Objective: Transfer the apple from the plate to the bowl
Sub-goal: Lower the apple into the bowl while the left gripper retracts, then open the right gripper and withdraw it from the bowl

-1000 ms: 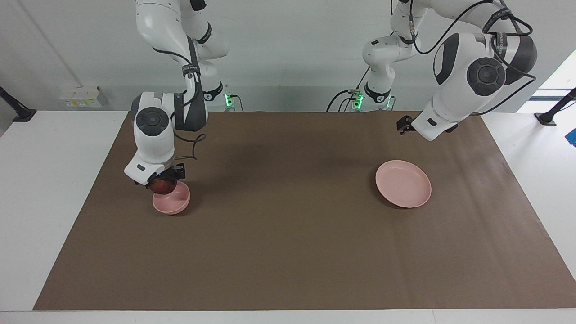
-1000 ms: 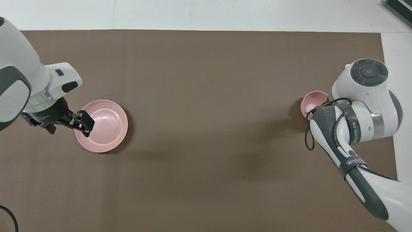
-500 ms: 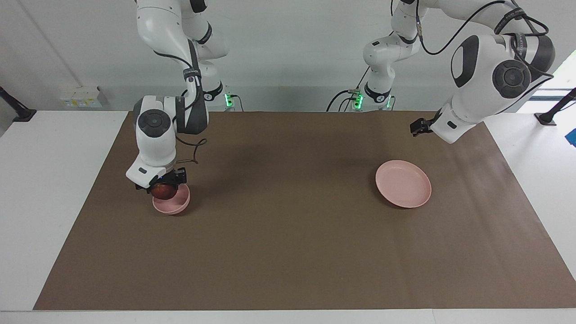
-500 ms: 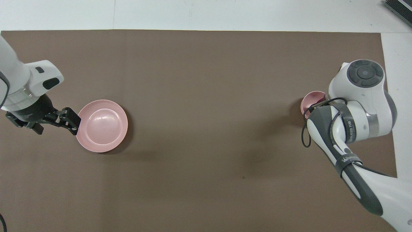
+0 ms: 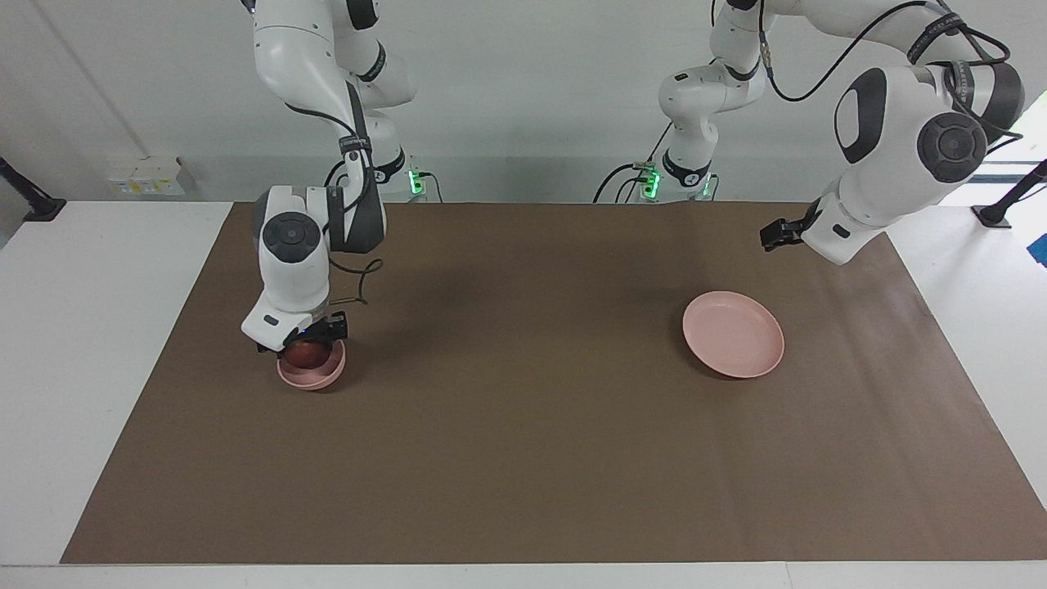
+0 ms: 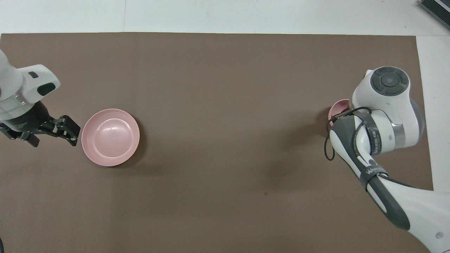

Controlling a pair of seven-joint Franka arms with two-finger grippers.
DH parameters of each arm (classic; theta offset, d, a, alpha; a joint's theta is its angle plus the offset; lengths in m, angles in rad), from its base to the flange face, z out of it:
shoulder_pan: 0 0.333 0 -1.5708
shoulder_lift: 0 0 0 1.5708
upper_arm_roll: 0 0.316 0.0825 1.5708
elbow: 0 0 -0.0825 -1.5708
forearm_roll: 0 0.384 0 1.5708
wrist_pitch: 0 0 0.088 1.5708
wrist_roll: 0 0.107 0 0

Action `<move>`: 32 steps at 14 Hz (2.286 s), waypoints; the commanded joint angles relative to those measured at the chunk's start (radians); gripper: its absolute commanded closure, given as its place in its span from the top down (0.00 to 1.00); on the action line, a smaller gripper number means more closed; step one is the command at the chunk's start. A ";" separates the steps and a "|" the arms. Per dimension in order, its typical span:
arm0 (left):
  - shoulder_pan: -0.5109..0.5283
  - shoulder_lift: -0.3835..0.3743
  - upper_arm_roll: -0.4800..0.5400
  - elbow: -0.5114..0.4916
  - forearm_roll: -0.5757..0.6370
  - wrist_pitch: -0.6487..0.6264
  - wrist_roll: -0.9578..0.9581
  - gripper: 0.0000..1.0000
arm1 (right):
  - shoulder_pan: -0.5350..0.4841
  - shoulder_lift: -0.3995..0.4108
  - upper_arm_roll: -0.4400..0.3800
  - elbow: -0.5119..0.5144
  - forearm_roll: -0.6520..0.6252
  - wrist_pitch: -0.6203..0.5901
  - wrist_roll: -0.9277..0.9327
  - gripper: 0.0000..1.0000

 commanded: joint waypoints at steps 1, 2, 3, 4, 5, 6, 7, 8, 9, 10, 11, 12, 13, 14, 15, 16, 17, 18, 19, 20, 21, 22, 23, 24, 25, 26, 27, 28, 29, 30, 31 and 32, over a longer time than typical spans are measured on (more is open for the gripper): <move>-0.108 -0.026 0.126 0.006 0.003 0.001 0.004 1.00 | -0.011 0.015 0.005 0.008 0.023 0.016 -0.012 0.18; -0.107 -0.026 0.127 0.006 0.003 0.003 0.004 1.00 | -0.011 0.015 0.005 0.008 0.023 0.016 -0.012 0.24; -0.103 -0.027 0.127 0.006 -0.006 0.001 0.004 1.00 | -0.011 0.015 0.005 0.008 0.023 0.016 -0.012 0.32; -0.101 -0.027 0.134 0.006 -0.014 0.001 0.004 1.00 | -0.011 0.015 0.005 0.007 0.025 0.016 -0.012 0.43; -0.100 -0.027 0.138 0.006 -0.015 0.001 0.004 1.00 | -0.011 0.015 0.005 0.005 0.025 0.018 -0.012 0.53; -0.093 -0.027 0.138 0.006 -0.015 0.001 0.004 1.00 | -0.011 0.015 0.005 0.005 0.030 0.019 -0.012 0.61; -0.092 -0.027 0.138 0.006 -0.015 0.001 0.004 1.00 | -0.011 0.015 0.005 0.004 0.031 0.024 -0.012 0.66; -0.092 -0.027 0.138 0.006 -0.015 0.001 0.004 1.00 | -0.011 0.015 0.005 0.002 0.031 0.024 -0.011 0.69; -0.092 -0.026 0.136 0.006 -0.015 0.004 0.020 1.00 | -0.011 0.015 0.005 0.002 0.031 0.024 -0.012 0.74; -0.099 -0.026 0.127 0.007 -0.011 0.015 0.005 1.00 | -0.011 0.015 0.005 0.004 0.031 0.024 -0.012 0.83; -0.092 -0.026 0.127 0.018 -0.020 0.071 0.006 1.00 | -0.011 0.015 0.005 0.004 0.031 0.024 -0.012 0.88; -0.093 -0.029 0.127 0.022 -0.038 0.142 0.001 1.00 | -0.011 0.015 0.005 0.002 0.031 0.024 -0.012 0.97; -0.096 -0.036 0.131 0.019 -0.075 0.158 0.012 1.00 | -0.011 0.015 0.005 0.004 0.030 0.024 -0.012 1.00; -0.103 -0.040 0.131 0.021 -0.077 0.161 0.015 1.00 | -0.010 0.015 0.005 0.004 0.031 0.024 -0.012 1.00; -0.096 -0.052 0.124 0.016 -0.084 0.170 0.021 1.00 | -0.010 0.015 0.005 0.004 0.031 0.024 -0.012 1.00; -0.095 -0.082 0.125 0.009 -0.090 0.176 0.033 1.00 | -0.010 0.015 0.005 0.004 0.030 0.024 -0.012 1.00; -0.093 -0.107 0.127 -0.005 -0.101 0.179 0.037 1.00 | -0.010 0.015 0.005 0.005 0.030 0.022 -0.012 1.00; -0.096 -0.128 0.127 -0.022 -0.104 0.193 0.040 1.00 | -0.008 0.015 0.005 0.011 0.030 0.013 -0.012 1.00; -0.098 -0.159 0.127 -0.052 -0.107 0.216 0.041 1.00 | -0.007 0.014 0.005 0.018 0.030 0.009 -0.012 1.00; -0.098 -0.188 0.125 -0.086 -0.112 0.234 0.043 1.00 | -0.007 0.006 0.005 0.022 0.031 0.004 -0.011 1.00; -0.099 -0.204 0.125 -0.109 -0.112 0.247 0.044 1.00 | -0.005 -0.003 0.005 0.022 0.033 0.004 -0.011 1.00; -0.103 -0.208 0.125 -0.114 -0.113 0.253 0.044 1.00 | -0.007 -0.023 0.005 0.022 0.033 0.001 -0.002 1.00; -0.100 -0.208 0.125 -0.113 -0.126 0.257 0.044 1.00 | -0.007 -0.040 0.005 0.022 0.034 -0.007 0.009 1.00; -0.095 -0.211 0.128 -0.114 -0.149 0.268 0.044 1.00 | -0.007 -0.064 0.005 0.022 0.036 -0.023 0.018 1.00; -0.093 -0.216 0.130 -0.116 -0.153 0.277 0.044 1.00 | -0.007 -0.089 0.005 0.022 0.042 -0.042 0.034 1.00; -0.093 -0.216 0.130 -0.114 -0.153 0.283 0.043 1.00 | -0.005 -0.115 0.005 0.022 0.066 -0.059 0.046 1.00; -0.093 -0.213 0.130 -0.110 -0.153 0.277 0.043 1.00 | -0.005 -0.139 0.005 0.022 0.094 -0.076 0.047 1.00; -0.098 -0.210 0.130 -0.099 -0.152 0.276 0.041 1.00 | -0.005 -0.163 0.005 0.022 0.120 -0.095 0.049 1.00; -0.103 -0.202 0.130 -0.085 -0.152 0.276 0.040 1.00 | -0.007 -0.187 0.005 0.024 0.152 -0.115 0.061 1.00; -0.103 -0.202 0.131 -0.083 -0.152 0.273 0.040 1.00 | -0.010 -0.213 0.004 0.024 0.181 -0.137 0.083 1.00; -0.096 -0.202 0.131 -0.083 -0.152 0.270 0.038 1.00 | -0.014 -0.244 0.004 0.031 0.204 -0.166 0.099 1.00; -0.092 -0.204 0.133 -0.085 -0.152 0.264 0.038 1.00 | -0.017 -0.267 0.004 0.053 0.221 -0.216 0.106 1.00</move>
